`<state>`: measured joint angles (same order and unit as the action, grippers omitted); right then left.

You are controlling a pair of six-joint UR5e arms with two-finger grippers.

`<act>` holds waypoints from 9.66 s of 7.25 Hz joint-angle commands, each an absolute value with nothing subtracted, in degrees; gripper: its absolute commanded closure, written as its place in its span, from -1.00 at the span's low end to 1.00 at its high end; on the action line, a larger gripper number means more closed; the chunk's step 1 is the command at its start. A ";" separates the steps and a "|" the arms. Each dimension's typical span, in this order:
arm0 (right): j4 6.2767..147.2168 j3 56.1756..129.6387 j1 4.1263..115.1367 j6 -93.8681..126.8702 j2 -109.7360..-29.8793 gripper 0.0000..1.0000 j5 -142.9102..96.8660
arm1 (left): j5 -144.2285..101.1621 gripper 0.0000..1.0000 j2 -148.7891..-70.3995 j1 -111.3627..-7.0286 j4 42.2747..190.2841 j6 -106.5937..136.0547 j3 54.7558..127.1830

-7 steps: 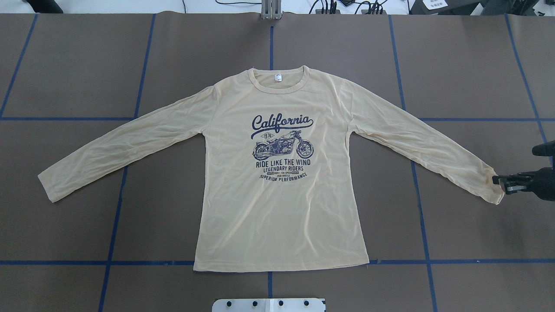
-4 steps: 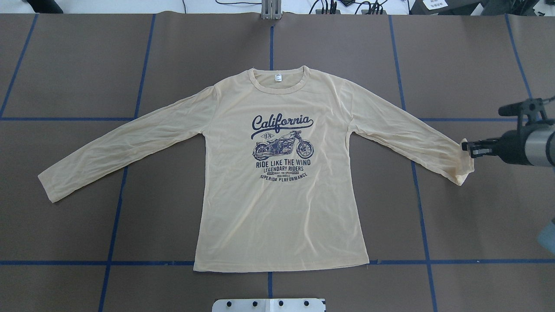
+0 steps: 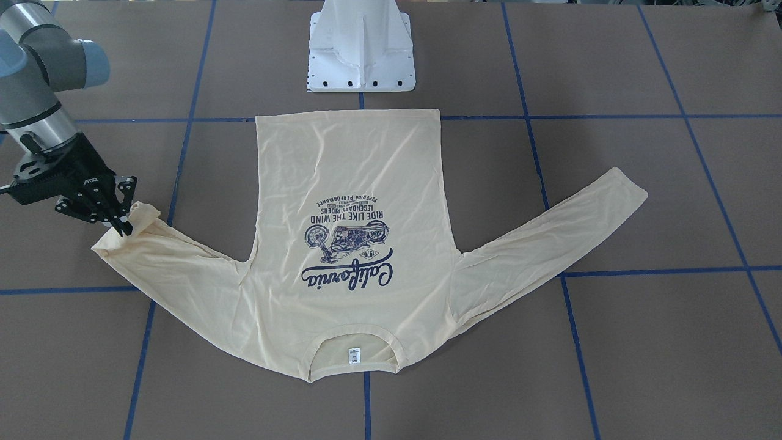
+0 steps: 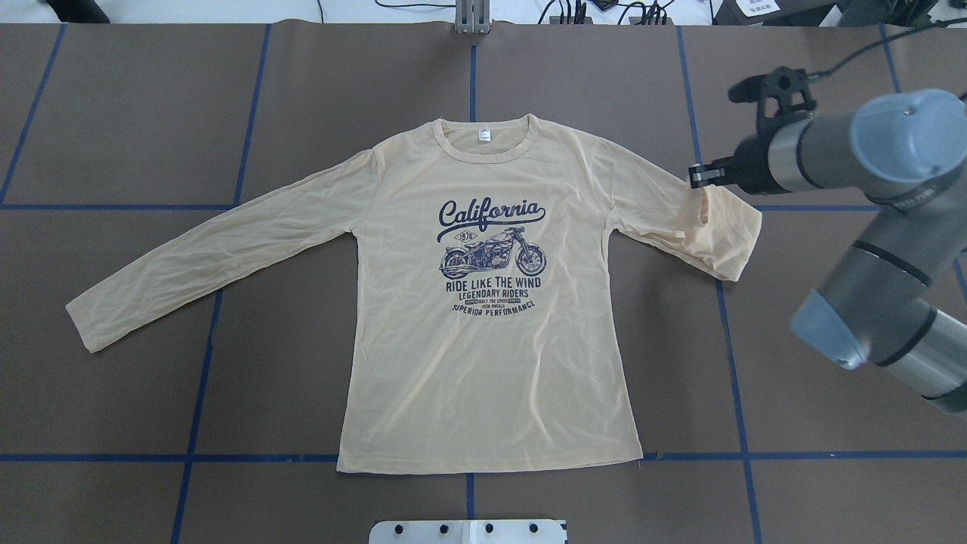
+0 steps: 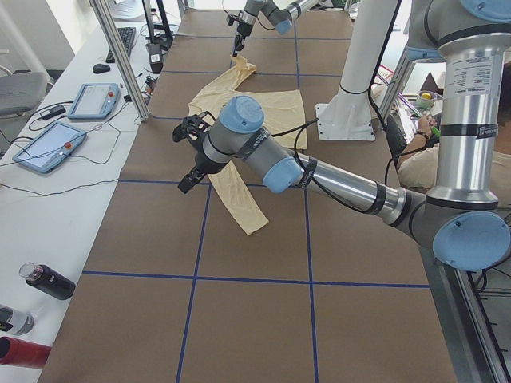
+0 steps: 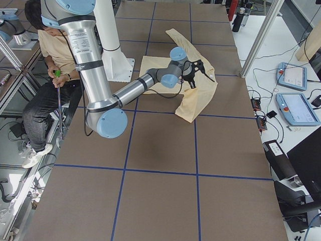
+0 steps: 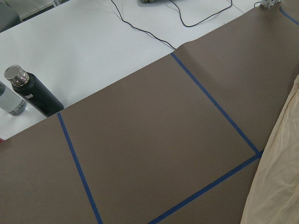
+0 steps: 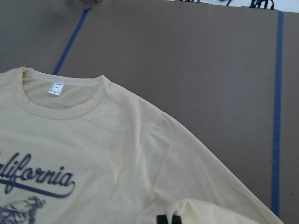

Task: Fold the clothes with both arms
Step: 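Carry the sleeve cuff with the right gripper across the shirt body, then release the sleeve near the collar and raise the right gripper away, then lower the left gripper and grasp the cuff of the other sleeve, then carry the sleeve cuff with the left gripper across the shirt body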

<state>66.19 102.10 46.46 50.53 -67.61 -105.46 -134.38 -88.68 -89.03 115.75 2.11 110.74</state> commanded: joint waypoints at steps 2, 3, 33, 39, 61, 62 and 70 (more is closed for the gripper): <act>71.81 90.05 41.06 57.83 -46.81 1.00 -98.99 | -134.38 -1.00 -88.68 -89.03 115.75 2.11 110.66; 71.72 83.30 39.13 61.14 -40.32 1.00 -96.53 | -134.38 -1.00 -88.68 -89.03 115.75 2.20 110.65; 96.06 123.22 63.81 26.46 -82.44 -0.99 -121.46 | -102.04 -0.65 -77.96 -45.98 155.92 52.64 91.32; 96.06 123.22 63.81 26.54 -82.09 -0.99 -121.47 | -102.13 -0.40 -77.87 -43.42 155.92 52.47 90.18; 96.07 122.87 63.72 27.16 -82.09 -1.00 -121.46 | -106.79 1.00 -137.03 -42.98 95.97 63.88 89.46; 96.06 122.87 63.72 27.25 -82.09 -0.99 -121.46 | -106.79 1.00 -142.33 -42.63 96.06 64.94 84.51; 96.15 122.87 63.72 27.42 -82.09 -0.99 -121.46 | -106.26 1.00 -161.72 -36.66 109.31 73.12 55.92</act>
<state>96.11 122.90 63.72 27.39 -82.09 -121.46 -106.36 -160.61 -37.40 106.22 72.20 59.64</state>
